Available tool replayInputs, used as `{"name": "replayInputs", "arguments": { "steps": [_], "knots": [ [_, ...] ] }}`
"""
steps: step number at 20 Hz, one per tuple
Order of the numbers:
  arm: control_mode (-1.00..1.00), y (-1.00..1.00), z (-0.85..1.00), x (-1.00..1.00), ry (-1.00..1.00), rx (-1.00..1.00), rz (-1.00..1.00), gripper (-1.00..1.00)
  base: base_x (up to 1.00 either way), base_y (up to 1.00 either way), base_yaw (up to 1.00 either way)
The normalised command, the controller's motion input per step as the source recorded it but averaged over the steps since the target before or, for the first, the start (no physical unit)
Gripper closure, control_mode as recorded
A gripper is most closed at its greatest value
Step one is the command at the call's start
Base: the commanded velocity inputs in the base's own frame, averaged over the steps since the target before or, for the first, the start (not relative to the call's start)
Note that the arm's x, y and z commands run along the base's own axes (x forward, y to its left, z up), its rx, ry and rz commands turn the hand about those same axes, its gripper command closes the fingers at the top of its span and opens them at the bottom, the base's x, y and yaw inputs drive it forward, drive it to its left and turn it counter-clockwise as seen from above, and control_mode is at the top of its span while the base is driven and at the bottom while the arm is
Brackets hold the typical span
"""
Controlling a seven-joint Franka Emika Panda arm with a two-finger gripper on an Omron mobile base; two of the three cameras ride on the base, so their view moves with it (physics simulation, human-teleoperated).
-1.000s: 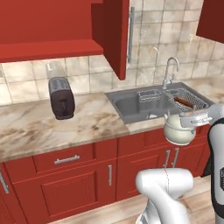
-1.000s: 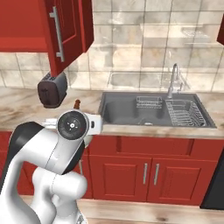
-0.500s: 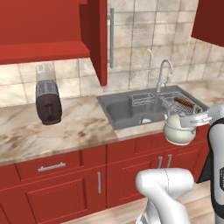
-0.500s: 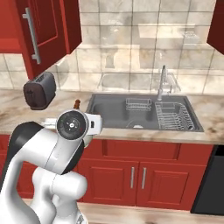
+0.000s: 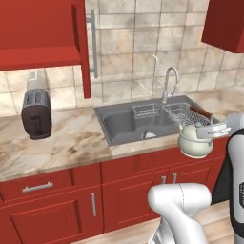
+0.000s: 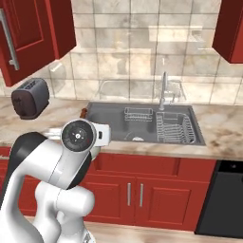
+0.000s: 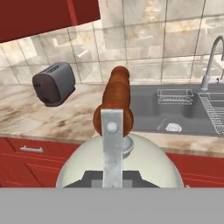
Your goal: Open the cabinet, pick the kettle from the cabinet, and place it in the sink.
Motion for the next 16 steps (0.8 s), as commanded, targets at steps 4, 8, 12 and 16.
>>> {"name": "replayInputs", "arguments": {
  "steps": [4, 8, 12, 16],
  "knots": [
    [1.00, 0.00, 0.00, 0.00, 0.00, 0.00, 0.00, 1.00, 0.33, -0.42, 0.06],
    [1.00, 0.00, 0.00, 0.00, 0.00, 0.00, 0.00, 1.00, 0.36, -0.40, 0.08],
    [1.00, 0.00, 0.00, 0.00, 0.00, 0.00, 0.00, 1.00, 0.34, -0.36, 0.06],
    [1.00, 0.00, 0.00, 0.00, 0.00, 0.00, 0.00, 1.00, 0.43, -0.15, 0.00]
  ]
}}
